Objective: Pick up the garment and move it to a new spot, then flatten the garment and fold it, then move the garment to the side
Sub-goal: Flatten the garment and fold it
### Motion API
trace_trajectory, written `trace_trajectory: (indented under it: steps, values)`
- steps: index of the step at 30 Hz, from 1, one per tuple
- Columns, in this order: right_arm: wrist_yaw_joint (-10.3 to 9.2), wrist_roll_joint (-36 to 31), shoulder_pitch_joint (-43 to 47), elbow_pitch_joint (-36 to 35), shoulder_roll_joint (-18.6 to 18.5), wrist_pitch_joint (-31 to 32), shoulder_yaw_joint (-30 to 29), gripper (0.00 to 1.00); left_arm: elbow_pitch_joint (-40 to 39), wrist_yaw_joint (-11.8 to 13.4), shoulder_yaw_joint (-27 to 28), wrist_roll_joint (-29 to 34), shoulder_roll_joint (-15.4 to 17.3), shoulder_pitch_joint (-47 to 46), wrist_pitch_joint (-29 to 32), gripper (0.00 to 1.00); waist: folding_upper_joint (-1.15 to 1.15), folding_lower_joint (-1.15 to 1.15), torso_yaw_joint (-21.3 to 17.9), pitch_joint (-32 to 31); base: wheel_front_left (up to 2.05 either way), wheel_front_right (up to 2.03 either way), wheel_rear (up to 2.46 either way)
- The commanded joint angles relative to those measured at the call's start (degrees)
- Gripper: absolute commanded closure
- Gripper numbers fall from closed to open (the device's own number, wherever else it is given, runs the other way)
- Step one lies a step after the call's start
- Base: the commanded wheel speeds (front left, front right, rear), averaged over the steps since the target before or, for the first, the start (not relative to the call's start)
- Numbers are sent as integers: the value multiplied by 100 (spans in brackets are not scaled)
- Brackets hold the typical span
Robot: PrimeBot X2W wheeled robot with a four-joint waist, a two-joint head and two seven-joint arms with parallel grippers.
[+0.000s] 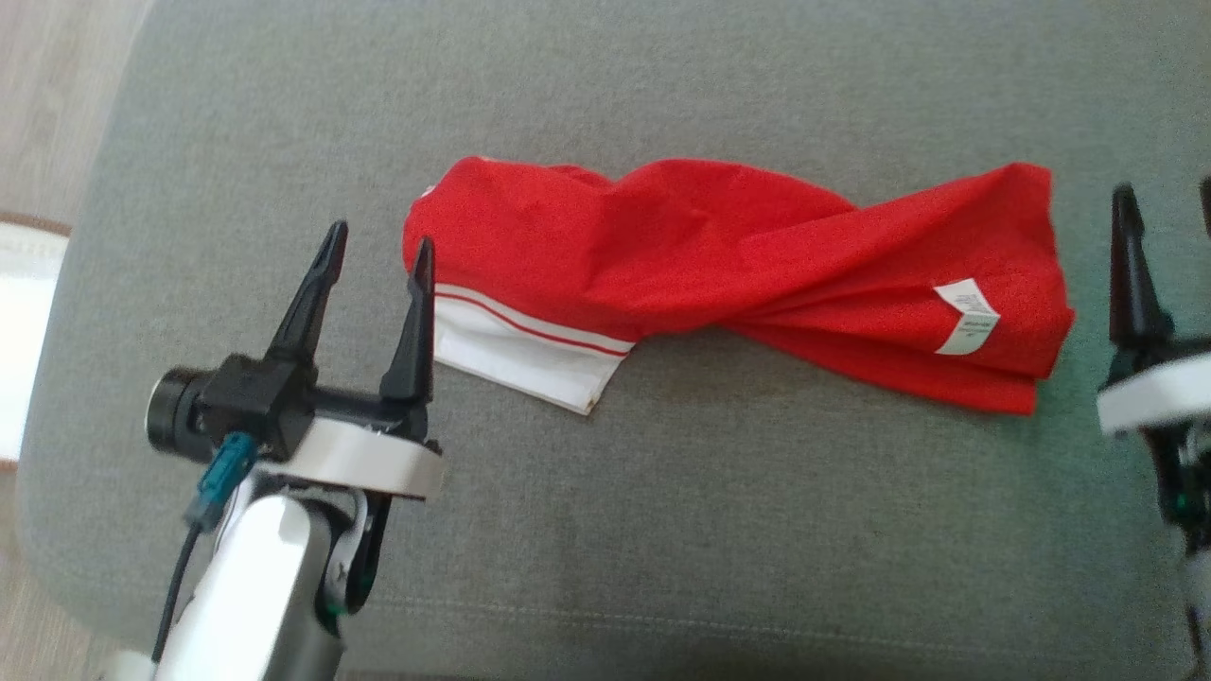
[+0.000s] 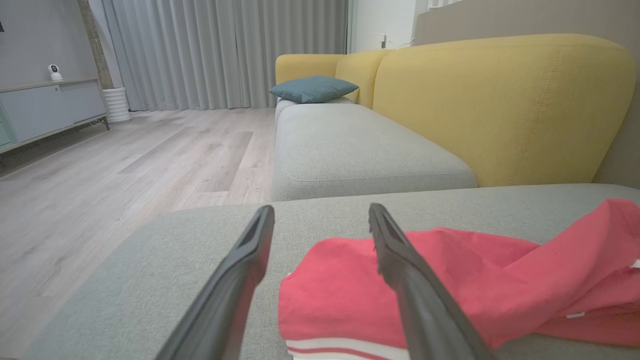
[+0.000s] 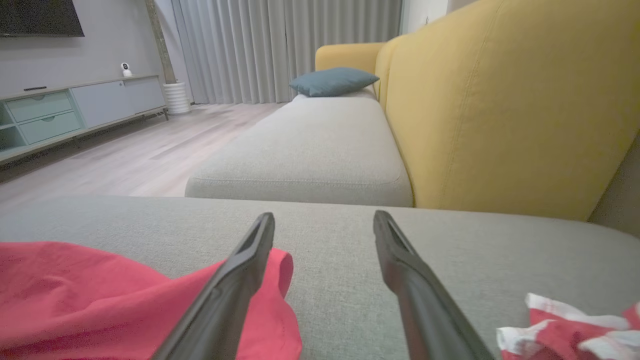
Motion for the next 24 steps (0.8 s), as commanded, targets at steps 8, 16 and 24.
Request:
trace_trajectory:
  steps: [8, 16, 24]
  values:
    - [37, -587, 1257, -1878, 701, 458, -272, 0, -141, 5, 398, 20, 205, 285, -35, 0, 0, 0, -289, -414, 0, 0, 0]
    - [37, -734, 1966, -2586, 1258, 852, -299, 0, -105, 49, 468, -45, 273, 597, -35, 0, 0, 0, -471, -672, 0, 0, 0]
    - [37, -716, 2069, -2725, 1345, 952, -320, 0, -109, 103, 470, -86, 285, 712, -35, 0, 0, 0, -519, -717, 0, 0, 0]
